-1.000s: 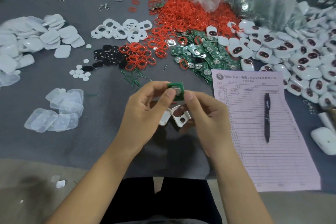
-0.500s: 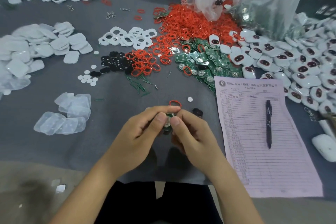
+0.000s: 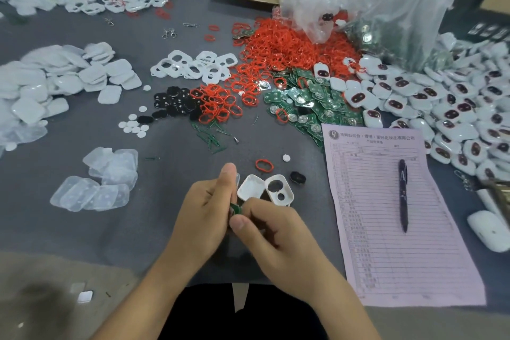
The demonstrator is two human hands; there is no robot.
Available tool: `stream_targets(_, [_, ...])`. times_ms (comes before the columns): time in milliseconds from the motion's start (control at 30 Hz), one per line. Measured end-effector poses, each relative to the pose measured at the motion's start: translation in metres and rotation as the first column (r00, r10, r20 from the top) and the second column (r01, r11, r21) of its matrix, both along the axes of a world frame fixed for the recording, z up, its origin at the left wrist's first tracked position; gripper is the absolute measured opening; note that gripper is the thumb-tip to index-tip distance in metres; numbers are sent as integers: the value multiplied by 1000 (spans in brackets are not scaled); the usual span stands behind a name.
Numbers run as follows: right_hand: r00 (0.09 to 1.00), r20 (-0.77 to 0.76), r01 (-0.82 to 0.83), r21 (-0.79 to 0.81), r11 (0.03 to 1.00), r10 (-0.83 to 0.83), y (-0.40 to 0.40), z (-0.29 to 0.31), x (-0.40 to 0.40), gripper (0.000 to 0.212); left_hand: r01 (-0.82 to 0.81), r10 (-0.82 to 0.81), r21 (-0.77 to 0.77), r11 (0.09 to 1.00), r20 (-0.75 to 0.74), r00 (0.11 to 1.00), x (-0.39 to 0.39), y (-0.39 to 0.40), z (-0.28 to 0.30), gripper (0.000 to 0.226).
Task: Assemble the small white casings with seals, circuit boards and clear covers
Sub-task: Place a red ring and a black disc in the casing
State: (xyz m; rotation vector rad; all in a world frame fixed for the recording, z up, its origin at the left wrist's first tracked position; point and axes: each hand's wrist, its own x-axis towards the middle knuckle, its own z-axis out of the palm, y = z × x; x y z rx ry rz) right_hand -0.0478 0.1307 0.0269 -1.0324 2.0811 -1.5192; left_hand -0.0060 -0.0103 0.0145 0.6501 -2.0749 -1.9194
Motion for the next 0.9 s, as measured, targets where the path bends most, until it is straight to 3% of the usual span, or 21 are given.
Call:
stream_targets(167, [999,4,-34,-27,999,34,-10,-3,10,33,-36,23,230,972,61,998,5,-2,-6,61])
stream_targets(400, [999,-3,-42,-100,994,42,-25,-14,24,25,-116,116,155,981,10,993,11,-5,-14,58])
stream_targets(667, [961,-265,62,-56,996,-75,-32,-29,26,11,-71,69,173,982,17,997,11,-8,-13,67])
stream_targets(900, [944,-330,3,-45,999,-18,-31,-27,21,27,-22,31,232,972,-37,999,12,-10,-15,55])
